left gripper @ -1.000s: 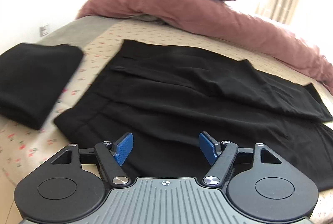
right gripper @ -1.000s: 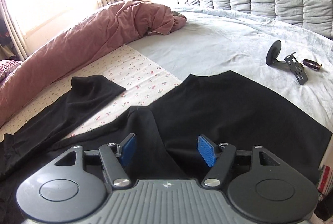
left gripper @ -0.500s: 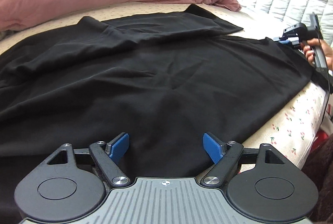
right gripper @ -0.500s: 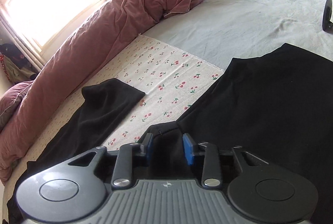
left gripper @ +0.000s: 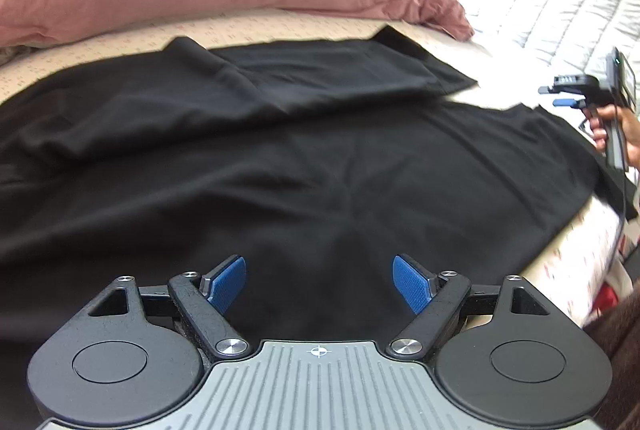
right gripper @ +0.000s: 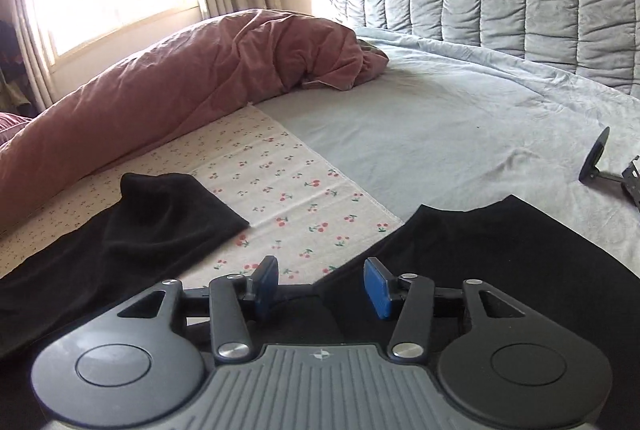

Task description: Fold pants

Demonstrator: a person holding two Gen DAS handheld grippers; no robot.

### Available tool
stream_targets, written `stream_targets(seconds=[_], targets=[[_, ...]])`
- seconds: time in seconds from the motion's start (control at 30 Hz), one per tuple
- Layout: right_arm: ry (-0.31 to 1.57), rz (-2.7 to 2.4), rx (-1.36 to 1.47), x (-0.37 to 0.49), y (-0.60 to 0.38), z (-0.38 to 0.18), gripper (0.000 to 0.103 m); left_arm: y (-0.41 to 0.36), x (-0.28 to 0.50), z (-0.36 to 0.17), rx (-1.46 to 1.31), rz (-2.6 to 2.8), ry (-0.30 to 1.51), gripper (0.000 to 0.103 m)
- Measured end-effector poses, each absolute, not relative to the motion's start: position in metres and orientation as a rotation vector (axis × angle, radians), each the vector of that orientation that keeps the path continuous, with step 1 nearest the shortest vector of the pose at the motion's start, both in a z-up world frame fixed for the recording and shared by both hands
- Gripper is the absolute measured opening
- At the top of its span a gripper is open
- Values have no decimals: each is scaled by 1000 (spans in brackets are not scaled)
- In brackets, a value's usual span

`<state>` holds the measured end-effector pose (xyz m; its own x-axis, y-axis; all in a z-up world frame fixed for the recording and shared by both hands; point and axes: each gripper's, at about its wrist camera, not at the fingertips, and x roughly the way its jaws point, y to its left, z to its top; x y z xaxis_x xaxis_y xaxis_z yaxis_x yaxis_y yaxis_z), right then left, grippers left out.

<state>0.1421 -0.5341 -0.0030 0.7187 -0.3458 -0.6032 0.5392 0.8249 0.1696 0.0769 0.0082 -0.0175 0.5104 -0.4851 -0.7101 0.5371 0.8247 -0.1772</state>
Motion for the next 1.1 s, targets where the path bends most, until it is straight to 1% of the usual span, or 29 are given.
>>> stream_targets(seconds=[0.03, 0.07, 0.13, 0.33, 0.53, 0.67, 0.87, 0.93, 0.97, 1.03, 1.07, 1.1], targets=[[589, -481, 353, 149, -530, 0, 54, 9, 85, -13, 70, -595, 822, 83], [586, -467, 361, 156, -529, 2, 62, 10, 95, -8, 74, -572, 811, 83], [575, -430, 379, 174, -523, 4, 67, 9, 115, 2, 87, -542, 792, 83], [611, -387, 382, 236, -523, -12, 68, 1, 202, 19, 184, -433, 731, 85], [647, -371, 363, 300, -530, -26, 68, 14, 303, -3, 359, -255, 707, 85], [659, -370, 407, 343, -537, -39, 67, 40, 358, -17, 343, -200, 712, 84], [659, -327, 503, 391, -535, -57, 66, 55, 397, -37, 313, -250, 718, 81], [655, -320, 471, 403, -526, -58, 66, 56, 410, -43, 337, -275, 732, 81], [658, -318, 458, 407, -523, -59, 66, 57, 416, -45, 338, -281, 742, 83], [672, -313, 405, 418, -511, -61, 67, 60, 427, -47, 304, -292, 758, 84], [683, -302, 366, 421, -505, -62, 65, 61, 432, -47, 283, -298, 773, 84], [696, -288, 324, 423, -498, -63, 61, 61, 436, -48, 266, -309, 787, 81]])
